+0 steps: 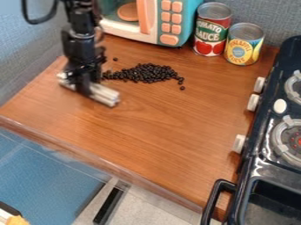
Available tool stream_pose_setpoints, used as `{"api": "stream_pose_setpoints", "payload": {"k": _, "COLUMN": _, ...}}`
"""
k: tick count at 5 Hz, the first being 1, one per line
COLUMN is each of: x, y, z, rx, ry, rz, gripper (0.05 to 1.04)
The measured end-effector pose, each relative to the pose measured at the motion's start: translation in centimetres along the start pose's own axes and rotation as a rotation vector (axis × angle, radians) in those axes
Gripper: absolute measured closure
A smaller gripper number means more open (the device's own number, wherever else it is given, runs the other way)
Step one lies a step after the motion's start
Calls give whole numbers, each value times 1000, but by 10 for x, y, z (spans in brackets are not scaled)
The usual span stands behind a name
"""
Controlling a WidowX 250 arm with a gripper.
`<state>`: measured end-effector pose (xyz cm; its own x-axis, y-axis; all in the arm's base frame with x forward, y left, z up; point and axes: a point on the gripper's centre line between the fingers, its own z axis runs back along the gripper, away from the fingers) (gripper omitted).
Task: Sweep into pile
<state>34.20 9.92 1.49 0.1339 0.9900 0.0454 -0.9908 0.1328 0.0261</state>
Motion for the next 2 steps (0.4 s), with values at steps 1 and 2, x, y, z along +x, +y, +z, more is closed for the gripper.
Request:
{"api": "stream_pose_setpoints", "payload": {"k": 1, "x": -13, "y": -14, "z": 2, "rx": -14, "ry": 11, "rz": -29, "gripper": 711}}
{"api": "stream_pose_setpoints", "payload": {"k": 2, "x": -12, "y": -21, "z": 4, "rx": -21, "ry": 16, "rz": -5, "gripper": 711}}
